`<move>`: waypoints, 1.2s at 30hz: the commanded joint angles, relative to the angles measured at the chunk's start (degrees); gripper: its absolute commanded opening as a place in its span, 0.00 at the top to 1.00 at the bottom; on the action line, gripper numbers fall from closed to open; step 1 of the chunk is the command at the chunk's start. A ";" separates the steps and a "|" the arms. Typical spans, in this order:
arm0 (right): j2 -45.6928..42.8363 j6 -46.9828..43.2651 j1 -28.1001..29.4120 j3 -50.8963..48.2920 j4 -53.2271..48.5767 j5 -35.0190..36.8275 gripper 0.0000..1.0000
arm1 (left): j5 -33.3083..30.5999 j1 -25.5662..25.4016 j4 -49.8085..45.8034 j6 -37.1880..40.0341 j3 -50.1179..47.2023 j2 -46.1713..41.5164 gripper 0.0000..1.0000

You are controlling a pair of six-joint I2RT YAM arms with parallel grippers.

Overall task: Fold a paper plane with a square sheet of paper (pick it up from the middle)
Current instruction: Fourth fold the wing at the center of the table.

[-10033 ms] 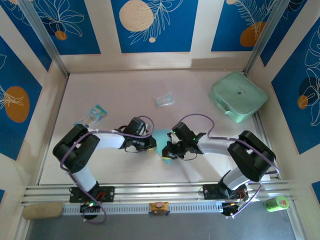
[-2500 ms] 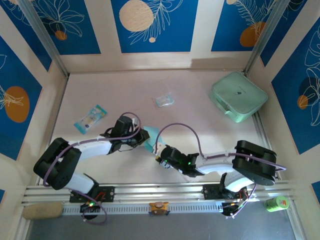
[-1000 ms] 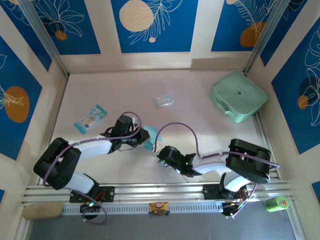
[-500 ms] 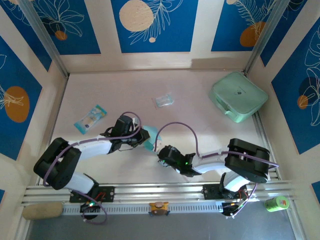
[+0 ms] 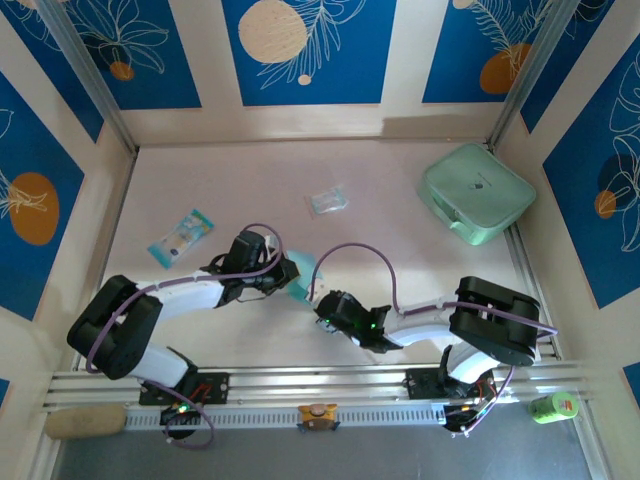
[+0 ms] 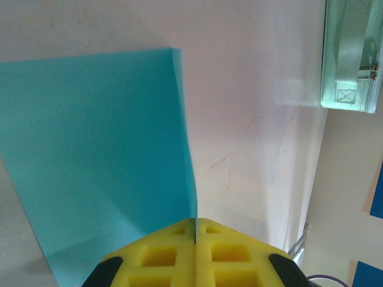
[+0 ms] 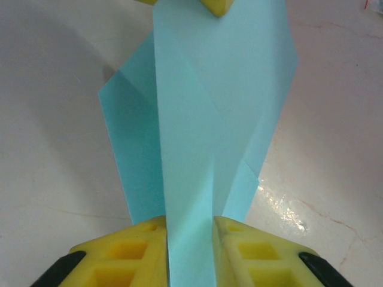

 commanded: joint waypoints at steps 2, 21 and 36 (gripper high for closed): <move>-0.76 1.16 -0.78 -0.29 1.45 -0.45 0.75 | 0.41 -0.32 -0.40 1.05 1.18 0.12 0.99; 0.34 0.55 -0.81 -0.10 1.54 -1.64 0.86 | 0.59 -0.30 -0.40 1.08 1.35 0.19 0.98; -0.77 8.53 -4.13 -0.66 1.18 -11.33 0.96 | -3.65 -0.23 -4.44 2.17 1.22 -3.61 0.51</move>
